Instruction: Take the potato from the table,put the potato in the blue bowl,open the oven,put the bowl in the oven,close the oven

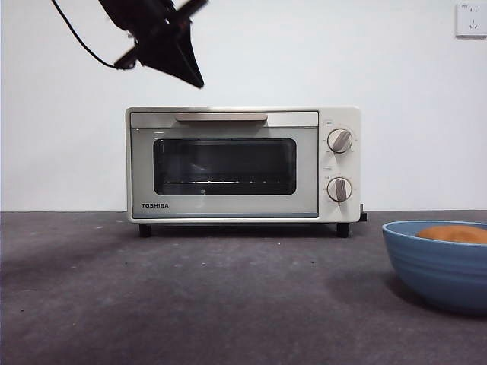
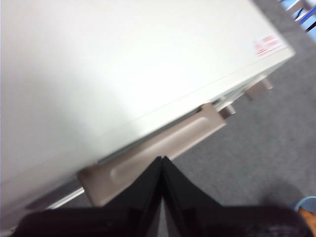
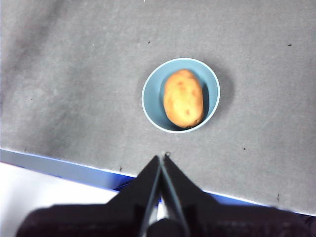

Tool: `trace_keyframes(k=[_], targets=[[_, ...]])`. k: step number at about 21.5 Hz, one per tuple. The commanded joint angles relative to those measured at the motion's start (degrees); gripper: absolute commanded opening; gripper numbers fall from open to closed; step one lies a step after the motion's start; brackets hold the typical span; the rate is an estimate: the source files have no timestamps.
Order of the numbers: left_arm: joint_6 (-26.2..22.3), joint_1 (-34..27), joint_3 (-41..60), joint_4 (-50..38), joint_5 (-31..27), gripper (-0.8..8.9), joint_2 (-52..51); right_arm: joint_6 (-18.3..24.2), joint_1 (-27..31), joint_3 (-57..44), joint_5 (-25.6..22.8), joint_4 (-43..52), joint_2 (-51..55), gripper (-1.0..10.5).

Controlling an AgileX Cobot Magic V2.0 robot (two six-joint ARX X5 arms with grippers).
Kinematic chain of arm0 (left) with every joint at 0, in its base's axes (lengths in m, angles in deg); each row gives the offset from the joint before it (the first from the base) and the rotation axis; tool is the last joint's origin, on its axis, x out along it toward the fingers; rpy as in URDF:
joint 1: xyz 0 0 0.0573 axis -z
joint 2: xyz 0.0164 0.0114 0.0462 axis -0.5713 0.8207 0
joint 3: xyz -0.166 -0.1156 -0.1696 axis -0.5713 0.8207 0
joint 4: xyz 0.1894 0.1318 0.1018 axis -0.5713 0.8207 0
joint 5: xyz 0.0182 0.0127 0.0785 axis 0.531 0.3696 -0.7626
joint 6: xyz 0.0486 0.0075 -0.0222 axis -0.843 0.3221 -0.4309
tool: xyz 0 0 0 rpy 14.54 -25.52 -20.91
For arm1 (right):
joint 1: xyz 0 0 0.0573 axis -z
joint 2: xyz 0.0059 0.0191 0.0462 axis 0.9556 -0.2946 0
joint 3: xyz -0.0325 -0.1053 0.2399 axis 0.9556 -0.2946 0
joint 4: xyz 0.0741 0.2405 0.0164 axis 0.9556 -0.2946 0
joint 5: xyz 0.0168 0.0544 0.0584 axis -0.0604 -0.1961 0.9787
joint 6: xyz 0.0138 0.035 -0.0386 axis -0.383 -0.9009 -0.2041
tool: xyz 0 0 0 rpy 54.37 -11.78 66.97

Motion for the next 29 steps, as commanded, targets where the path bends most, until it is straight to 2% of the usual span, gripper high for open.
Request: trace_keyframes(k=[1, 6, 11, 21, 26, 29], targets=[[-1.75, 0.37, -1.84, -0.04, -1.14, -0.05, 2.93, -0.81, -0.11, 0.09, 0.13, -1.36, 0.07, -0.1], [-3.87, 0.46, -2.16, 0.07, -5.84, -0.05, 4.66, -1.01, -0.11, 0.09, 0.11, -1.36, 0.09, -0.1], [-3.93, 0.46, -2.16, 0.22, -5.99, -0.05, 5.20, -1.01, -0.11, 0.09, -0.07, -1.31, 0.07, -0.1], [-5.22, 2.60, -2.16, 6.86, -6.01, -0.05, 6.69, -1.97, -0.11, 0.09, -0.04, -1.31, 0.09, -0.1], [-5.35, 4.44, -2.16, 11.28, -9.20, -0.06, 6.69, -4.63, -0.11, 0.09, 0.17, -1.38, 0.66, -0.1], [-5.11, 5.95, -2.16, 13.77, -10.14, -0.06, 6.69, -7.89, -0.11, 0.09, 0.20, -1.38, 3.23, -0.1]])
